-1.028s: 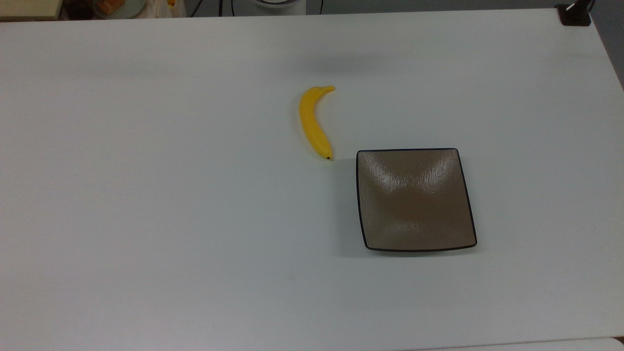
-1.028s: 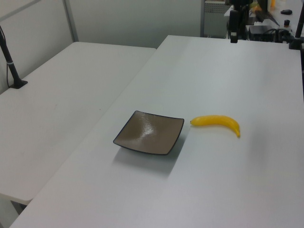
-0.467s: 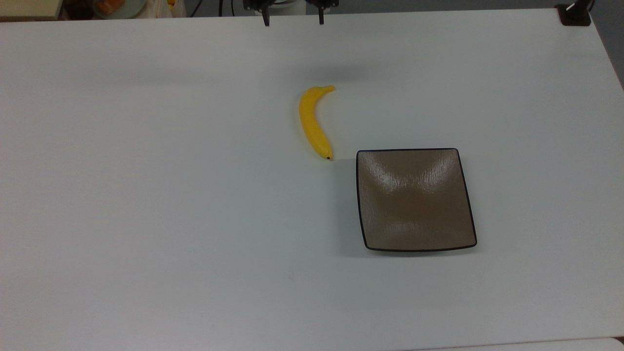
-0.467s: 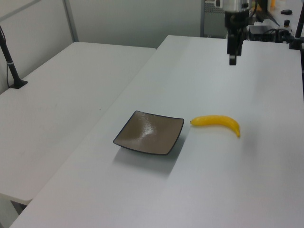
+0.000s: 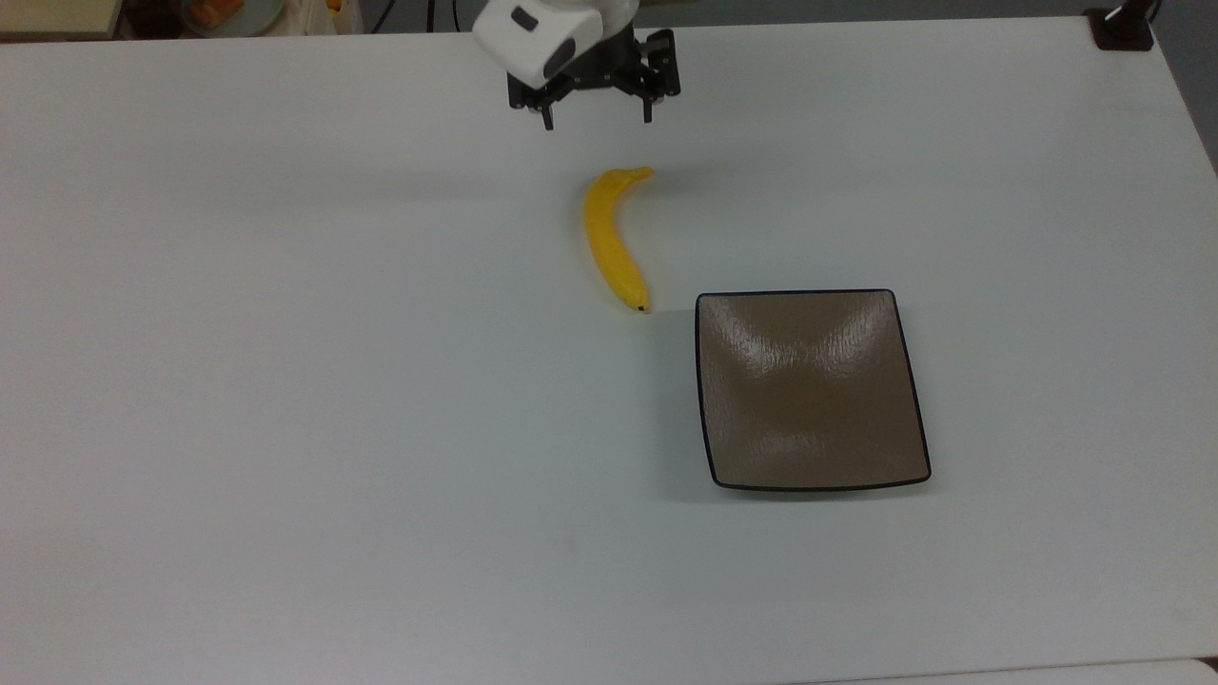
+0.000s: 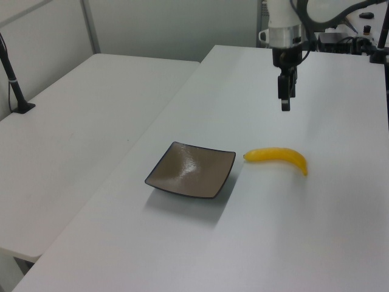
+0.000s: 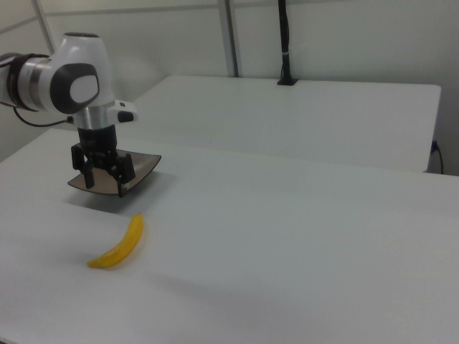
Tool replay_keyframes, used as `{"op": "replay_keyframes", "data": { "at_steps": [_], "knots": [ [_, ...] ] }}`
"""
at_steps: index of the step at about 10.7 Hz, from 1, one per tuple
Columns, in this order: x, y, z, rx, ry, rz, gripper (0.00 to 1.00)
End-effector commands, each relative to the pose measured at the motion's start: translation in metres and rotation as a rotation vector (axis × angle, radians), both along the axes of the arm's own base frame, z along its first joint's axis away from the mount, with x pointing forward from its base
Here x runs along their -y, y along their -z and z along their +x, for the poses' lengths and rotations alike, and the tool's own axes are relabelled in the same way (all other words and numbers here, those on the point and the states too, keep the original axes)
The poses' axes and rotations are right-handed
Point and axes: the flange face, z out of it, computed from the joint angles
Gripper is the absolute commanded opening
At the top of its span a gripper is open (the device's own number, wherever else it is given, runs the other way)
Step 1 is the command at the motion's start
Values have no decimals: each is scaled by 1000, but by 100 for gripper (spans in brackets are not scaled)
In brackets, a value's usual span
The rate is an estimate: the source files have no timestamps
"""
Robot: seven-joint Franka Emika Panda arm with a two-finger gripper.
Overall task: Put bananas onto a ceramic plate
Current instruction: 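Move the open gripper over the yellow banana and lower it, then close the gripper on the middle of the banana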
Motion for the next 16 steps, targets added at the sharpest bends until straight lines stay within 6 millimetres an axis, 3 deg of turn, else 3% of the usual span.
{"op": "replay_keyframes", "data": {
  "at_steps": [1, 9, 14, 16],
  "knots": [
    [-15, 36, 7, 20, -17, 11, 100],
    [-12, 135, -16, 155, -54, -26, 100],
    [-12, 156, -15, 161, -68, -38, 100],
    [-12, 158, -15, 159, -71, -39, 90]
  ]
}}
